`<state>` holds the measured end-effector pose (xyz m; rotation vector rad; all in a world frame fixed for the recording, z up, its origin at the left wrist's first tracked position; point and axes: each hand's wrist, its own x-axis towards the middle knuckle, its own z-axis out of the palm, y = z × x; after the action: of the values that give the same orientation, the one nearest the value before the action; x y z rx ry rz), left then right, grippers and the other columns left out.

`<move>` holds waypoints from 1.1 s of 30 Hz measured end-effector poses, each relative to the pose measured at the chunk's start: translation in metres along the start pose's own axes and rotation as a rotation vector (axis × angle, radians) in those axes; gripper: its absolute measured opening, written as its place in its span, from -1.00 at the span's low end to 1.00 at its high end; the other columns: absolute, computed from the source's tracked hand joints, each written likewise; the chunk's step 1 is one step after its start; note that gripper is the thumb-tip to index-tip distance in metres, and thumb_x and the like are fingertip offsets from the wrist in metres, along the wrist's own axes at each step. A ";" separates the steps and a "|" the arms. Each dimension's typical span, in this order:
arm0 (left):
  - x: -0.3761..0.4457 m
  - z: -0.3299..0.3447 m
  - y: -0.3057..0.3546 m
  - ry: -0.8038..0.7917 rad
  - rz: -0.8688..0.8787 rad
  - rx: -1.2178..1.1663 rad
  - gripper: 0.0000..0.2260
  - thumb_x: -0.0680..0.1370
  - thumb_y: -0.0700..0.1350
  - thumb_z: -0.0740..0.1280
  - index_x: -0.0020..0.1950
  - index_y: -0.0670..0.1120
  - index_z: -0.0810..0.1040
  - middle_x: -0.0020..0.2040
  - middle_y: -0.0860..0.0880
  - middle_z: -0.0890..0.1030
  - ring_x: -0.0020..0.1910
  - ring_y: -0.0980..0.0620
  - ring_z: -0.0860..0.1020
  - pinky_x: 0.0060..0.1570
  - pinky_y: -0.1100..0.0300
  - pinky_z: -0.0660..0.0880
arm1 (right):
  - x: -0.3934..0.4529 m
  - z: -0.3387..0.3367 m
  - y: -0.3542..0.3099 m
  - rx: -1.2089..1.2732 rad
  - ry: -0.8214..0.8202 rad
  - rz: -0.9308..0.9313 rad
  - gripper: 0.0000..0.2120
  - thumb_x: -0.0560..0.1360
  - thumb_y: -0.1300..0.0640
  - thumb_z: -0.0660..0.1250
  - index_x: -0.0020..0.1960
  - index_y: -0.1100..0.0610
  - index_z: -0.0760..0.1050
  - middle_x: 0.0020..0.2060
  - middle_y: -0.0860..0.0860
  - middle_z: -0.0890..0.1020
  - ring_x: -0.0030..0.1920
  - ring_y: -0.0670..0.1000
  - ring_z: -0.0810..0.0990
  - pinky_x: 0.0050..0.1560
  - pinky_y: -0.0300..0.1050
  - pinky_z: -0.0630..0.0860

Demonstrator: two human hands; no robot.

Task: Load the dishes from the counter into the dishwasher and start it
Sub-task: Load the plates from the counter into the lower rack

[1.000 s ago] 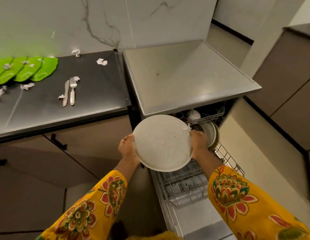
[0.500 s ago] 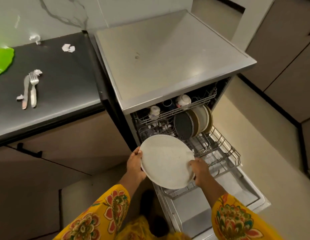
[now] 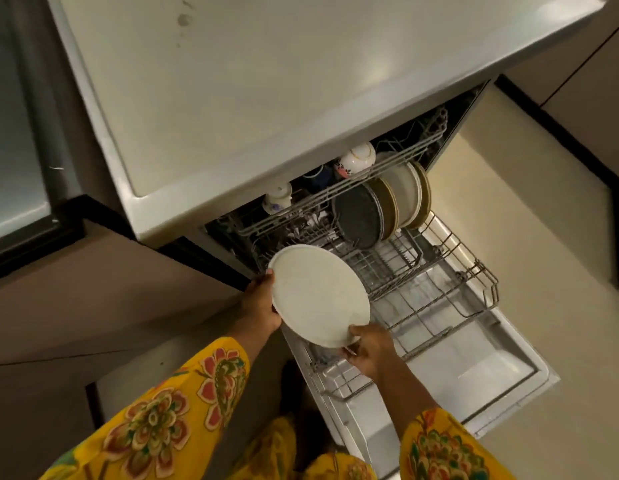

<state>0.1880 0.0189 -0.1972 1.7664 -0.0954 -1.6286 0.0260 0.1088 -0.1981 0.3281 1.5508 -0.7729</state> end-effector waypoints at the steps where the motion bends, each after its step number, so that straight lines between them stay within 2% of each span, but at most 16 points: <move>1: 0.012 0.007 0.003 -0.020 0.004 0.014 -0.72 0.56 -0.07 0.30 0.25 -0.08 0.46 0.21 -0.16 0.53 0.15 -0.24 0.49 0.07 -0.23 0.45 | 0.011 0.004 -0.004 0.022 -0.015 0.025 -0.67 0.48 0.45 0.19 0.18 0.19 0.37 0.18 0.25 0.42 0.10 0.29 0.46 -0.31 0.04 0.52; 5: 0.065 0.029 0.009 -0.055 0.020 0.083 -0.62 0.56 -0.18 0.26 0.38 -0.13 0.38 0.30 -0.24 0.48 0.24 -0.29 0.45 0.01 -0.14 0.46 | 0.053 0.023 -0.019 0.124 -0.066 0.058 -0.62 0.53 0.44 0.15 0.30 0.17 0.31 -0.06 0.15 0.43 -0.09 0.18 0.48 -0.07 0.08 0.50; 10: 0.111 0.055 0.019 -0.093 0.058 0.107 -0.60 0.59 -0.23 0.16 0.44 -0.14 0.32 0.35 -0.26 0.42 0.20 -0.26 0.44 0.01 -0.11 0.43 | 0.104 0.055 -0.034 0.130 -0.027 0.068 -0.57 0.55 0.41 0.15 0.37 0.17 0.24 -0.15 0.12 0.41 -0.20 0.09 0.48 -0.19 0.00 0.52; 13: 0.135 0.064 0.021 -0.091 0.053 0.099 -0.61 0.60 -0.19 0.16 0.44 -0.14 0.31 0.37 -0.27 0.41 0.26 -0.28 0.42 0.00 -0.10 0.44 | 0.124 0.067 -0.040 0.130 -0.011 0.078 -0.56 0.55 0.40 0.17 0.40 0.18 0.23 -0.07 0.16 0.46 -0.19 0.09 0.52 -0.35 -0.05 0.53; 17: 0.153 0.078 0.023 -0.096 -0.001 0.081 -0.63 0.64 -0.14 0.10 0.44 -0.20 0.29 0.39 -0.28 0.38 0.35 -0.26 0.36 0.22 -0.13 0.34 | 0.142 0.076 -0.045 0.158 -0.024 0.090 -0.57 0.55 0.39 0.18 0.39 0.21 0.24 0.12 0.21 0.46 -0.18 0.09 0.53 -0.45 -0.10 0.52; 19: 0.157 0.083 0.025 -0.109 -0.019 0.078 -0.63 0.64 -0.13 0.09 0.44 -0.21 0.30 0.40 -0.28 0.37 0.38 -0.26 0.33 0.26 -0.12 0.32 | 0.150 0.079 -0.047 0.169 -0.026 0.098 -0.58 0.55 0.39 0.18 0.38 0.20 0.26 0.10 0.21 0.48 -0.19 0.09 0.54 -0.44 -0.10 0.53; 22: 0.162 0.090 0.027 -0.124 -0.032 0.085 -0.62 0.63 -0.12 0.12 0.43 -0.19 0.31 0.40 -0.25 0.38 0.38 -0.23 0.34 0.25 -0.11 0.33 | 0.162 0.084 -0.049 0.148 -0.018 0.093 -0.58 0.56 0.37 0.19 0.39 0.22 0.25 -0.07 0.19 0.52 -0.23 0.09 0.57 -0.30 -0.05 0.56; 27: 0.167 0.099 0.029 -0.174 -0.033 0.121 -0.61 0.63 -0.11 0.10 0.44 -0.20 0.31 0.40 -0.23 0.38 0.32 -0.22 0.39 0.19 -0.07 0.35 | 0.172 0.088 -0.053 0.157 -0.012 0.090 -0.57 0.54 0.37 0.21 0.39 0.20 0.26 0.04 0.21 0.51 -0.16 0.12 0.57 -0.33 -0.06 0.55; 33: 0.168 0.108 0.030 -0.182 -0.023 0.162 -0.62 0.64 -0.08 0.09 0.42 -0.20 0.34 0.39 -0.24 0.40 0.16 -0.18 0.48 0.15 -0.03 0.37 | 0.178 0.090 -0.054 0.231 -0.018 0.065 -0.55 0.56 0.36 0.21 0.42 0.21 0.23 -0.02 0.18 0.49 -0.21 0.10 0.56 -0.30 -0.11 0.56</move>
<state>0.1375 -0.1362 -0.3162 1.7388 -0.2996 -1.8404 0.0341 -0.0305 -0.3505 0.5376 1.4286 -0.9032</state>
